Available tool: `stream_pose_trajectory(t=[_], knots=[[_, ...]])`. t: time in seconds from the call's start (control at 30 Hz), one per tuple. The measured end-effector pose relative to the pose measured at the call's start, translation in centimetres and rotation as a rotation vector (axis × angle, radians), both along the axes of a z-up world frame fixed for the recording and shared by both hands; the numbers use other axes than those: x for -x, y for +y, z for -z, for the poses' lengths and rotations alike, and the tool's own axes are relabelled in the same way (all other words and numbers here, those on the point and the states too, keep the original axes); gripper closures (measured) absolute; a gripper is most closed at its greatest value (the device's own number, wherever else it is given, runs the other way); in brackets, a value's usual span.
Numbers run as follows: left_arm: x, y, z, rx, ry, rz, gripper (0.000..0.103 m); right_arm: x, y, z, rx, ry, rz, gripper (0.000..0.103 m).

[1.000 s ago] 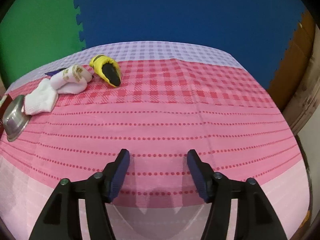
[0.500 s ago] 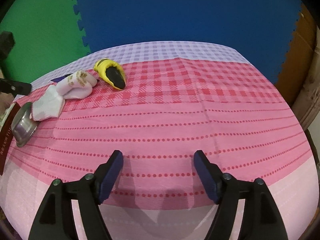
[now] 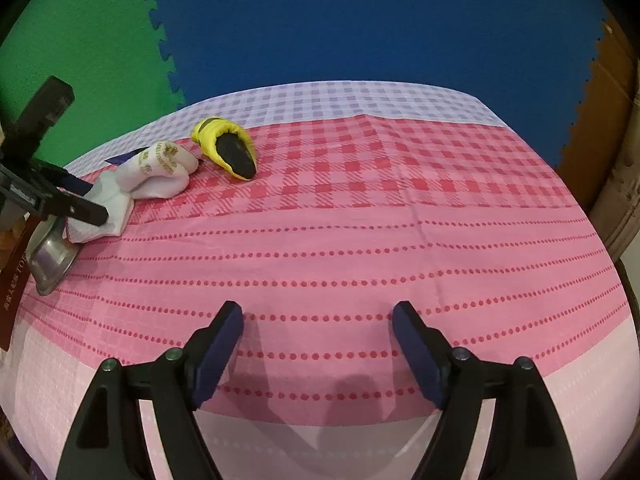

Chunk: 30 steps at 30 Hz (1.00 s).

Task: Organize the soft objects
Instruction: 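Grasp the white knit glove with the left gripper while the right gripper moves toward the yellow toy, then grasp the yellow-and-black toy with the right gripper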

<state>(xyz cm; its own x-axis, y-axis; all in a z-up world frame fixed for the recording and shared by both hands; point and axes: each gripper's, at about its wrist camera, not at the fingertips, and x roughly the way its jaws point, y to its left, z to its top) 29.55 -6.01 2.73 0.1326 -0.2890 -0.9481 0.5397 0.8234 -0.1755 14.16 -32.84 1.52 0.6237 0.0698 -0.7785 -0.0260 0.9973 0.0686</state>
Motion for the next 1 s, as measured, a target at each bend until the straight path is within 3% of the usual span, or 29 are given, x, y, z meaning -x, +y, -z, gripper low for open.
stream_pose_trajectory(t=[0.1, 0.13, 0.23, 0.3, 0.43, 0.6, 0.83, 1.0], knots=[[0.3, -0.2, 0.3, 0.006, -0.022, -0.007, 0.036, -0.2, 0.0, 0.0, -0.004, -0.001, -0.002, 0.023], [0.7, -0.3, 0.1, -0.014, -0.055, -0.011, 0.055, -0.2, 0.0, 0.0, -0.004, -0.001, -0.002, 0.023], [2.1, -0.5, -0.9, -0.021, -0.106, -0.059, 0.080, -0.3, -0.1, 0.0, -0.007, -0.001, -0.002, 0.023], [4.2, -0.8, -1.8, 0.018, -0.119, -0.083, 0.081, -0.4, -0.1, 0.0, -0.008, -0.001, -0.002, 0.023], [9.5, -0.5, -4.0, 0.171, -0.136, -0.181, 0.081, -0.4, -0.2, 0.1, -0.011, -0.002, -0.002, 0.023], [14.7, 1.8, -4.2, 0.368, -0.072, -0.338, 0.081, -0.5, 0.0, 0.1, -0.010, -0.002, -0.002, 0.022], [20.3, 4.5, -4.3, 0.407, -0.058, -0.446, 0.080, -0.4, -0.1, 0.1, -0.011, -0.004, -0.003, 0.022], [22.4, 6.0, -5.0, 0.388, -0.081, -0.469, 0.080, -1.8, -0.7, -1.9, -0.131, -0.055, -0.091, 0.025]])
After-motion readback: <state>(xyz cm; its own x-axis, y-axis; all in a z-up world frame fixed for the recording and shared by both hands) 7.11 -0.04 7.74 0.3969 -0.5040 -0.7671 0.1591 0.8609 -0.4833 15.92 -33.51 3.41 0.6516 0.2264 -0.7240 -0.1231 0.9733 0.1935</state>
